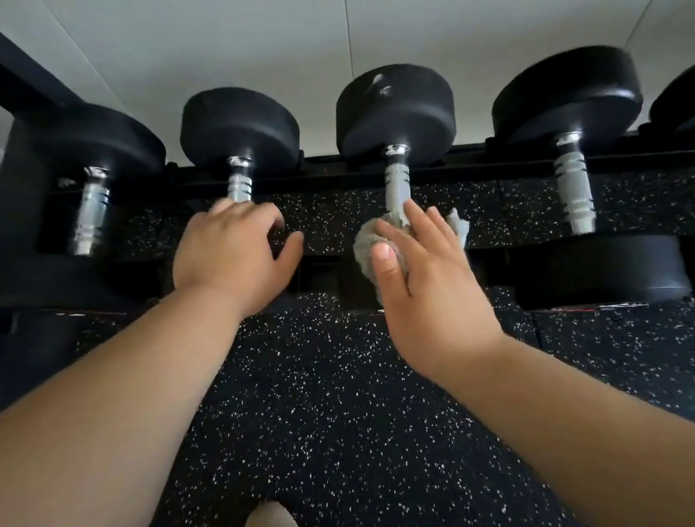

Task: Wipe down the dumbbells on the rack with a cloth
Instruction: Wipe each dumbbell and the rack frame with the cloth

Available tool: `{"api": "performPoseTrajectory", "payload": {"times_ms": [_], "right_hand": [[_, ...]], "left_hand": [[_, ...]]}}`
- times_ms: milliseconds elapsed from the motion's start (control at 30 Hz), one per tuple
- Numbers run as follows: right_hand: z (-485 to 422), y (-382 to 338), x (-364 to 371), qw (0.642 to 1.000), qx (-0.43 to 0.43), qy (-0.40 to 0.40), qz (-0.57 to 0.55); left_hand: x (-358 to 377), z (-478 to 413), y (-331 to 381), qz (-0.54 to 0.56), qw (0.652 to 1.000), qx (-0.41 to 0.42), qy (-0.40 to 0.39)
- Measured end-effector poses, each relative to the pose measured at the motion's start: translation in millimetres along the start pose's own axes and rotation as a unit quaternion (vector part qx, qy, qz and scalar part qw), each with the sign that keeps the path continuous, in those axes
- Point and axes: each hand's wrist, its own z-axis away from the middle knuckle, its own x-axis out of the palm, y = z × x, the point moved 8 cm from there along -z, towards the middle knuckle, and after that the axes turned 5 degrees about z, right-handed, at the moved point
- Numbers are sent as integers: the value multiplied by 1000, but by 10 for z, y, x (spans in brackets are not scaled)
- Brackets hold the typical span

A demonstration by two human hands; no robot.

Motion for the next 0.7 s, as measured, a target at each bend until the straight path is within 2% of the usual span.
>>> {"api": "performPoseTrajectory", "payload": {"times_ms": [100, 200, 267, 300, 367, 467, 567, 700], "right_hand": [[-28, 181, -32, 997, -21, 30, 64], [-106, 652, -84, 997, 64, 44, -10], [-120, 921, -42, 987, 131, 28, -94], [-124, 961, -16, 983, 135, 22, -121], [-103, 833, 13, 990, 84, 24, -108], [-121, 389, -26, 997, -5, 66, 29], [-191, 50, 23, 980, -84, 82, 161], [-215, -118, 90, 963, -165, 60, 204]], "left_hand": [[20, -36, -14, 6, 1000, -21, -13], [125, -108, -178, 9, 996, -32, -79], [148, -144, -218, -12, 997, -22, -68], [144, -162, -199, -28, 998, -17, -52], [152, -184, -194, -37, 998, -21, -38], [186, -194, -269, -13, 998, -40, -48], [234, -182, -353, -3, 995, -75, -63], [194, -168, -328, 2, 994, -82, -71]]}}
